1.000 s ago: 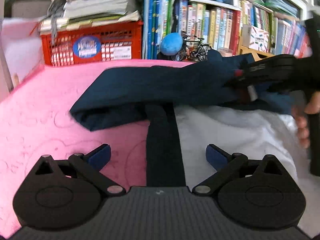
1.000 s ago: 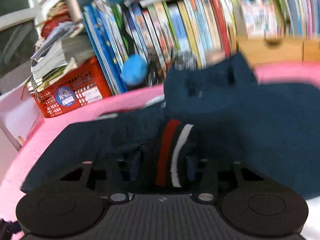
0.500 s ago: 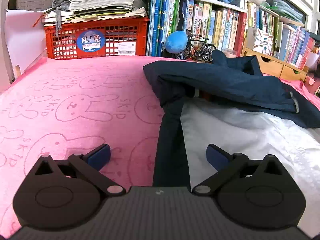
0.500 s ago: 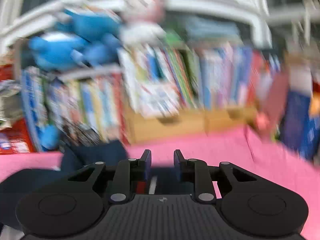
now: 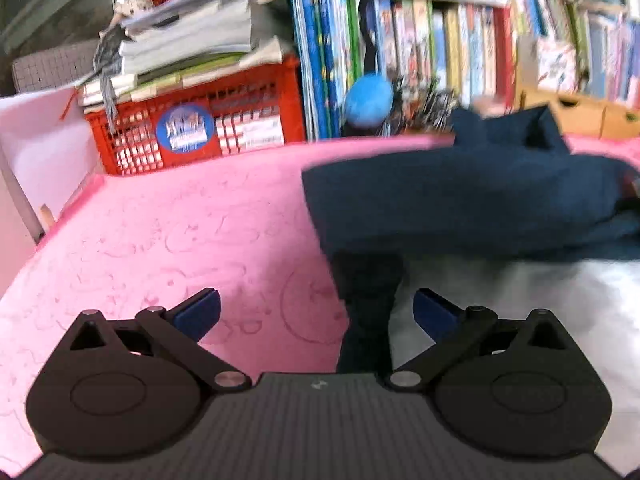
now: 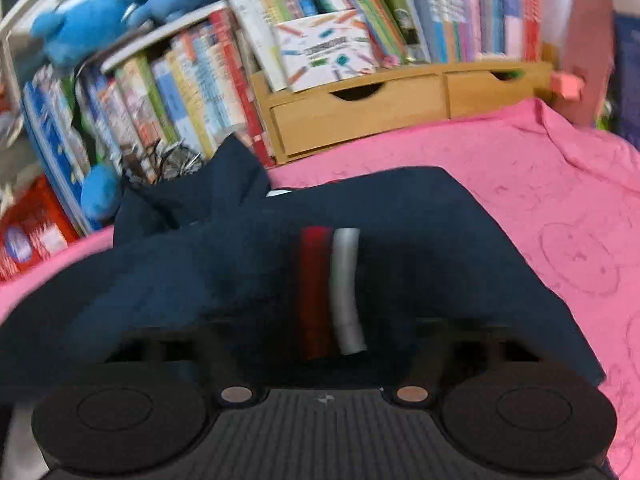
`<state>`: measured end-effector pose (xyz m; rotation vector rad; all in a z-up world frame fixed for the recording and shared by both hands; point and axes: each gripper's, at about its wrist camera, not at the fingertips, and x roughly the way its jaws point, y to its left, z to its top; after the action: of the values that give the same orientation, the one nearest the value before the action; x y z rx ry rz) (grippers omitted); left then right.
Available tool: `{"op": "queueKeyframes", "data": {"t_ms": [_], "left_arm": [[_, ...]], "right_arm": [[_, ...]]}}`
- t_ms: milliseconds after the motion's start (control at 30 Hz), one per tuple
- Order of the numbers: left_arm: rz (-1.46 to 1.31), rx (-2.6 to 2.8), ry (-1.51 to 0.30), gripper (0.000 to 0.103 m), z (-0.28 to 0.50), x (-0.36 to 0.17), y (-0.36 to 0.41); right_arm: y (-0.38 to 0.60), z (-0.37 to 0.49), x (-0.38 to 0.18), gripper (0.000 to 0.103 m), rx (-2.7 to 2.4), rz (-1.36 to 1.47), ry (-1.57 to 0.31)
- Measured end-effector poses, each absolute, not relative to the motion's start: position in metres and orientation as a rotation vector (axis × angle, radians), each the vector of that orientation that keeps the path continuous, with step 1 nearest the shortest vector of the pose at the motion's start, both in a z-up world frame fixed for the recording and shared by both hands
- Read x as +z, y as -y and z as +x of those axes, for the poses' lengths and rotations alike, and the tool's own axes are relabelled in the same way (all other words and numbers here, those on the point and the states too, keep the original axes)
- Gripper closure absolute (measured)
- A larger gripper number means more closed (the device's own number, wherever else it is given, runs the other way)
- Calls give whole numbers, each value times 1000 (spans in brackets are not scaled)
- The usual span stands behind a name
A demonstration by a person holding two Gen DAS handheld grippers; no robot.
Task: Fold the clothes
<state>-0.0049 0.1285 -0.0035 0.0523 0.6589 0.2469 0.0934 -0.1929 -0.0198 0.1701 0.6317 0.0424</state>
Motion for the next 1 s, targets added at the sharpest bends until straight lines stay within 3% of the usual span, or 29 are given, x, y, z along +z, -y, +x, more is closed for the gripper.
{"op": "queueKeyframes", "data": {"t_ms": [33, 200, 333, 367, 433, 467, 667, 767, 900, 1000], "left_arm": [[35, 238, -677, 0, -5, -7, -130], [-70, 210, -705, 0, -6, -11, -144], [-90, 210, -700, 0, -8, -11, -147], [-97, 213, -697, 0, -10, -10, -149], [-100, 233, -694, 0, -15, -10, -156], [-93, 247, -695, 0, -19, -9, -160], [-134, 239, -700, 0, -42, 10, -183], [-115, 228, -582, 0, -46, 43, -165], [-118, 84, -440, 0, -31, 62, -128], [-31, 76, -505, 0, 7, 38, -102]], "right_arm": [[190, 92, -16, 68, 26, 136, -615], [216, 96, 4, 70, -98, 27, -536], [247, 110, -8, 46, -31, 110, -658], [250, 108, -10, 45, -24, 112, -664], [250, 95, -7, 28, -24, 67, -635], [249, 89, -5, 25, -36, 34, -613], [247, 59, 20, 29, -16, -68, -478], [223, 55, 27, 32, 113, -81, -446], [179, 70, 11, 41, 264, -99, -514], [145, 76, -10, 45, 356, -106, -597]]}}
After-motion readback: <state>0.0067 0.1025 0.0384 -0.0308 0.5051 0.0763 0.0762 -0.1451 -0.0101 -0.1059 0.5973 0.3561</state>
